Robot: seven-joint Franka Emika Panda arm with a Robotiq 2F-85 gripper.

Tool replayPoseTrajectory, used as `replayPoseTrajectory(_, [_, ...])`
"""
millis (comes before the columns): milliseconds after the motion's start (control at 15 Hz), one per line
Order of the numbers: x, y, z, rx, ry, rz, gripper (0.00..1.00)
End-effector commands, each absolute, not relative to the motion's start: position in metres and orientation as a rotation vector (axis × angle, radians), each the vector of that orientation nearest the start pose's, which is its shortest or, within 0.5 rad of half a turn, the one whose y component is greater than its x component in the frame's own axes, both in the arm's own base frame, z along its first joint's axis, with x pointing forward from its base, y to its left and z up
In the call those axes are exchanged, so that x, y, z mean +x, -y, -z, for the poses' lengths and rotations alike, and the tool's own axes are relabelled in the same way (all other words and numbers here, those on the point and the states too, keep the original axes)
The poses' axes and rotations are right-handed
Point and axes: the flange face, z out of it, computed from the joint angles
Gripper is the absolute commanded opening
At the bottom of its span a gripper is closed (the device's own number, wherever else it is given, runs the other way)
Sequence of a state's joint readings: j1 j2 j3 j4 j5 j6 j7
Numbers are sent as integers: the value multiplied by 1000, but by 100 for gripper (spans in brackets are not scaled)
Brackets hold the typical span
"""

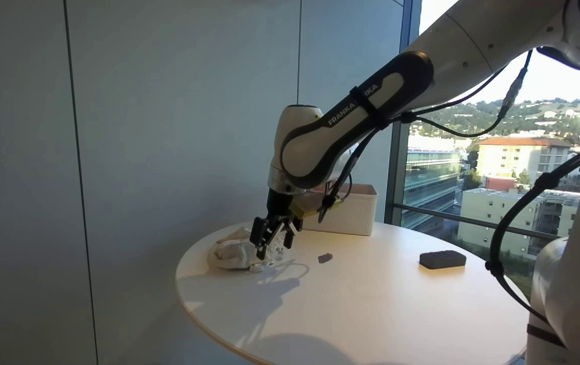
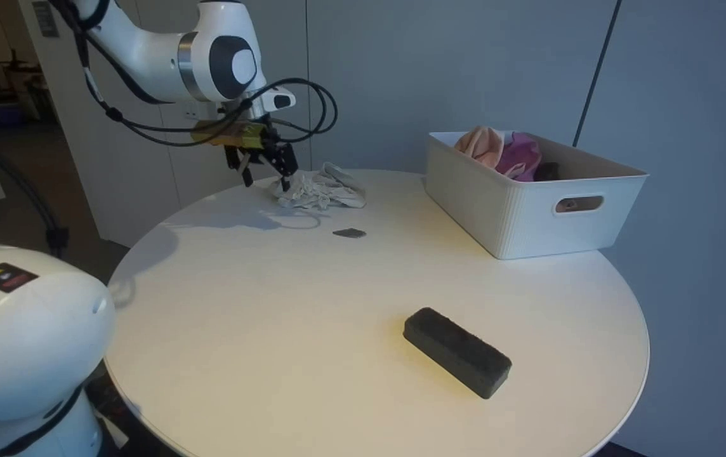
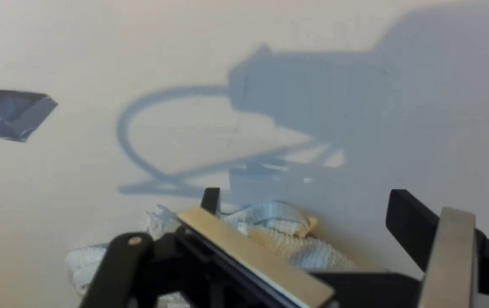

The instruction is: Put the cream towel into the box and use the white towel to wipe the table and put it in the box after using it

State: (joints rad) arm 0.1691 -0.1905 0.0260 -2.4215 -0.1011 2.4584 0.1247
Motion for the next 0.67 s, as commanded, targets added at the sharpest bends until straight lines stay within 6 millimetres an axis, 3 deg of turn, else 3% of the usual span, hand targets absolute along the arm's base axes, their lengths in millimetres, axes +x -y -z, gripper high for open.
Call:
replayPoseTrajectory(0, [495, -85, -395, -3262, 465, 274, 100])
replayPoseTrajectory(267, [513, -90, -381, -3286, 692, 282, 100])
replayPoseTrajectory(600, [543, -115, -382, -3301, 935, 405, 100])
